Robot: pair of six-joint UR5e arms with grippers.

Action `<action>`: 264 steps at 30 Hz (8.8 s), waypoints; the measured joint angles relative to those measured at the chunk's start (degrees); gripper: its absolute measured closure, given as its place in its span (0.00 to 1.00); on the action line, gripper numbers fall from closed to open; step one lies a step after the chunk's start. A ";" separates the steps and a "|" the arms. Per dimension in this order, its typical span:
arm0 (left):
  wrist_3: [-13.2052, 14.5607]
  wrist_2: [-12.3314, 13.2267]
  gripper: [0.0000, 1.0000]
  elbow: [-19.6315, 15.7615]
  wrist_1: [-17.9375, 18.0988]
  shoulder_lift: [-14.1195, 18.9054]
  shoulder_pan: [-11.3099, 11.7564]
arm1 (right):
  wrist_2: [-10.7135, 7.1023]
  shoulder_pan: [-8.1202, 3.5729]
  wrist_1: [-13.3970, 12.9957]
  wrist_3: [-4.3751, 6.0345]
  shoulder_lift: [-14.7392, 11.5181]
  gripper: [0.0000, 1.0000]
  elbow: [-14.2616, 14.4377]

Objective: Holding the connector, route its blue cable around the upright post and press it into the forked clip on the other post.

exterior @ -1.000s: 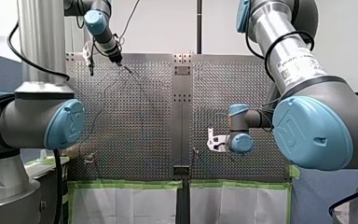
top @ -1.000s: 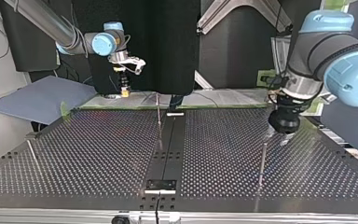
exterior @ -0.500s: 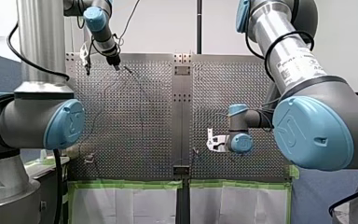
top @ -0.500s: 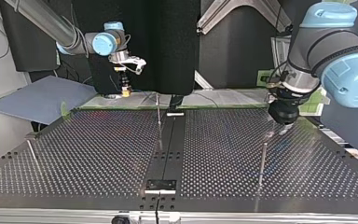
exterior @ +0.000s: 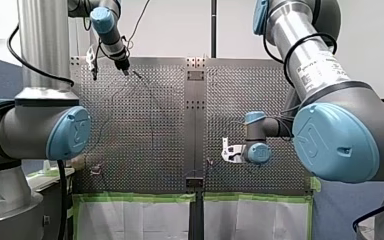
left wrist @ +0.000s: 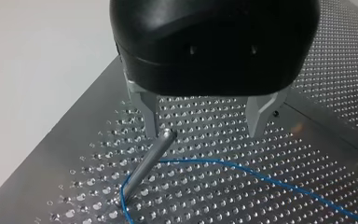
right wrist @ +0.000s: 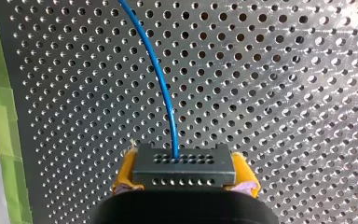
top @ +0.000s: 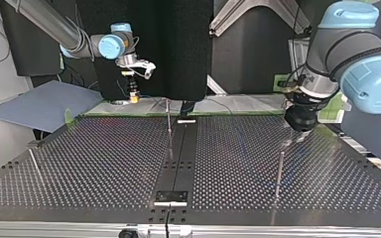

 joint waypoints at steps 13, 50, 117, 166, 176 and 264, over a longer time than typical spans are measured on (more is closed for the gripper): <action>1.01 2.84 0.08 -2.98 4.38 0.77 -2.30 | 0.00 0.12 -0.07 0.05 0.00 1.00 0.01; 12.17 2.86 0.04 -13.77 23.00 -7.28 -11.40 | 0.00 0.28 -0.56 0.02 0.00 1.00 0.01; 43.23 -12.01 0.01 -10.07 55.18 -13.12 -12.91 | 10.20 1.99 3.21 -6.49 -0.06 1.00 4.95; 53.35 -17.94 0.01 -4.13 62.33 -22.09 -11.69 | 8.44 2.28 1.71 -6.59 -0.06 1.00 5.39; 53.40 -19.81 0.01 -3.97 61.21 -24.65 -12.07 | 8.44 2.26 1.79 -6.59 -0.07 1.00 5.38; 52.63 -22.00 0.01 -11.24 66.97 -46.90 -15.59 | 8.52 3.40 3.02 -6.81 -1.34 1.00 5.62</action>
